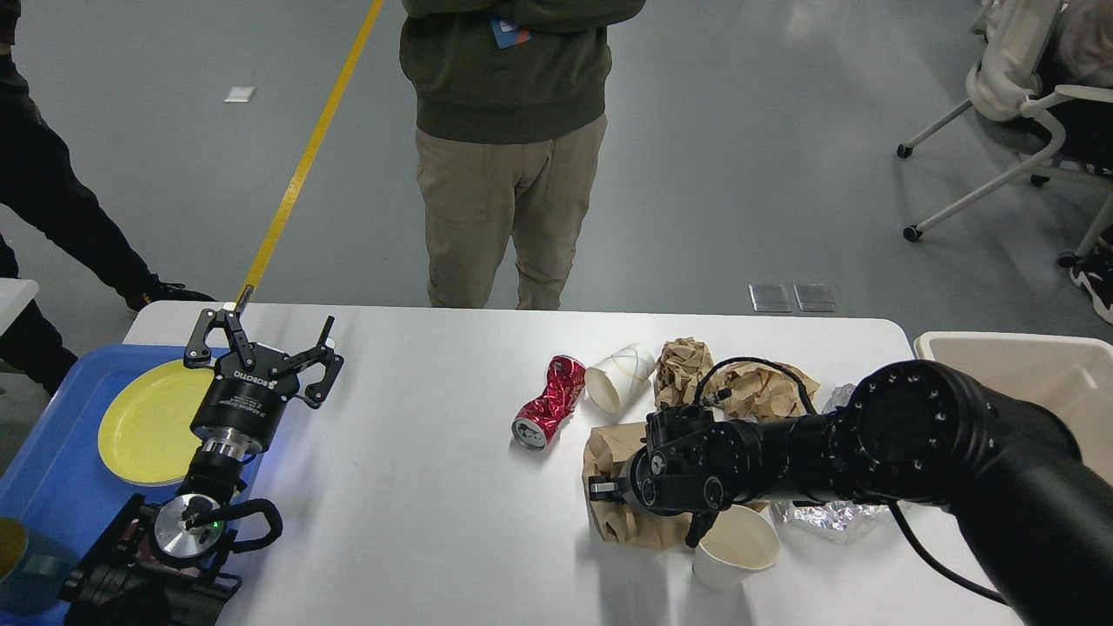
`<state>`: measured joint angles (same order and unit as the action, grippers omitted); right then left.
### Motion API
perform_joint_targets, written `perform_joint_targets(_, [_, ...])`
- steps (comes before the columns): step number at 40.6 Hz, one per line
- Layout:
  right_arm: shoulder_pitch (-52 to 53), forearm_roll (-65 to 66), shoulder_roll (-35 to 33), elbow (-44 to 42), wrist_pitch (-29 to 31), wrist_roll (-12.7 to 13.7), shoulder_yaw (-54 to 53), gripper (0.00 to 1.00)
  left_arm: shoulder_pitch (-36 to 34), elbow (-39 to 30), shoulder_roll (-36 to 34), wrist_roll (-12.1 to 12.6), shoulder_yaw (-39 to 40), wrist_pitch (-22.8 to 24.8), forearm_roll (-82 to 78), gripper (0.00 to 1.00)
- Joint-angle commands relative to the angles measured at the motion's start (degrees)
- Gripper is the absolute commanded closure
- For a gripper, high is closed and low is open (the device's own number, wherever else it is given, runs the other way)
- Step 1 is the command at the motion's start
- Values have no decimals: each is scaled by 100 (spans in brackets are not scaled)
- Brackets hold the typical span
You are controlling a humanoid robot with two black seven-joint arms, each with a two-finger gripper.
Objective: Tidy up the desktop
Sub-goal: 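Lift the paper bag and carry it toward the white bin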
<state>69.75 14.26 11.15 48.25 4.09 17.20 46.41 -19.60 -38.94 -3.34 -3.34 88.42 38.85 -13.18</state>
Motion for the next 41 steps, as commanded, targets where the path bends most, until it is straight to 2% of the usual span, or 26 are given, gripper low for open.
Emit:
perform_joint_targets(1, [30, -55, 19, 1, 13, 11, -1, 100, 0, 0, 0, 0, 0, 0, 0, 4])
perform_joint_targets(20, [416, -195, 36, 159, -40, 11, -53, 100, 0, 0, 0, 0, 0, 0, 0, 4])
perform_joint_targets(28, [1277, -608, -429, 1054, 65, 29, 52, 100, 0, 0, 0, 8, 0, 0, 0, 4])
perform_joint_targets(34, [2129, -837, -702, 1722, 504, 20, 272, 100, 0, 0, 0, 0, 0, 0, 0, 4])
perform_joint_targets(41, [3430, -1355, -1053, 2435, 1435, -6, 518, 100, 0, 0, 0, 0, 0, 0, 0, 4])
